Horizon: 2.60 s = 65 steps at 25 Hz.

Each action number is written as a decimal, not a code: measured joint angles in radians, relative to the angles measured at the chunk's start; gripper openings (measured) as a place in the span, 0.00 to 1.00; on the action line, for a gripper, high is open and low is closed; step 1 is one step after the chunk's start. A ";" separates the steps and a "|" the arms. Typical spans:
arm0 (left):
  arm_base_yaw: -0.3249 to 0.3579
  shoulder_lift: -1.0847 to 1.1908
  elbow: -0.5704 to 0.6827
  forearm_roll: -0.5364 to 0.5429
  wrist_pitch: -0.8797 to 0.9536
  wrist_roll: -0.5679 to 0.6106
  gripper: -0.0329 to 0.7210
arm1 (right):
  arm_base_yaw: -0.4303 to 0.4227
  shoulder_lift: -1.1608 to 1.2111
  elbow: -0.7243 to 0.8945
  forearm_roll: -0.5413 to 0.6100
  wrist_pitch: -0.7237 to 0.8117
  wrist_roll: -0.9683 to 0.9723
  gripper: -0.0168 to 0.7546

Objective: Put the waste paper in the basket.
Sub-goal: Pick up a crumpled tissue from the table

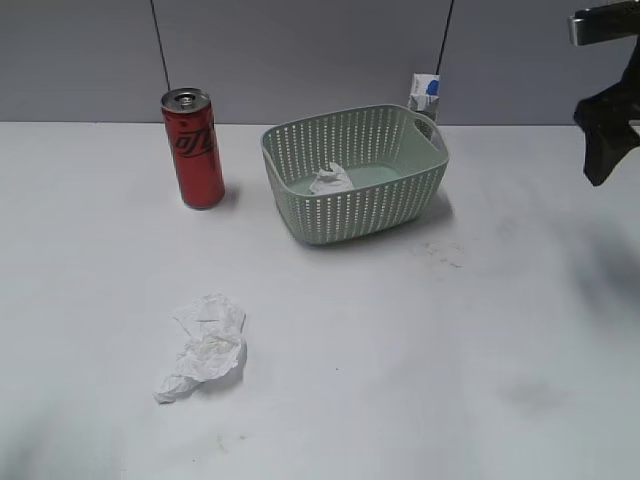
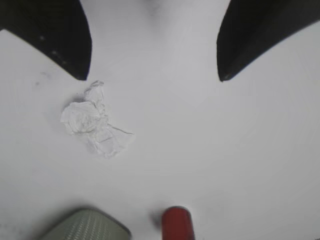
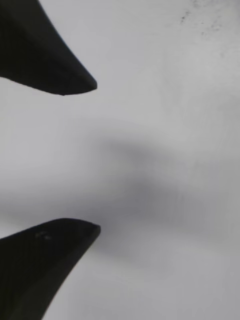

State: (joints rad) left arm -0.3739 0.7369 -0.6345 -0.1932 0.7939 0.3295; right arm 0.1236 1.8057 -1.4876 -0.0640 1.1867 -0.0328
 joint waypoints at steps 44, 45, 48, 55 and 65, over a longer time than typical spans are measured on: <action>-0.213 1.264 -0.496 -0.104 -0.029 0.073 0.68 | 0.000 -1.809 1.032 0.074 -0.143 -0.004 0.77; -0.213 1.265 -0.496 -0.099 -0.031 0.073 0.60 | 0.000 -1.810 1.032 0.075 -0.143 -0.004 0.77; -0.213 1.271 -0.499 -0.078 -0.039 0.073 0.25 | 0.000 -1.810 1.033 0.075 -0.143 -0.004 0.77; -0.216 1.287 -0.547 -0.010 0.020 0.073 0.09 | 0.000 -1.810 1.033 0.077 -0.146 -0.004 0.72; -0.218 1.313 -0.953 0.082 0.316 0.073 0.09 | 0.000 -1.811 1.069 0.077 -0.237 -0.003 0.67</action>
State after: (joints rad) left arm -0.5916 2.0500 -1.5877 -0.1113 1.1094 0.4026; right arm 0.1236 -0.0053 -0.4184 0.0131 0.9498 -0.0359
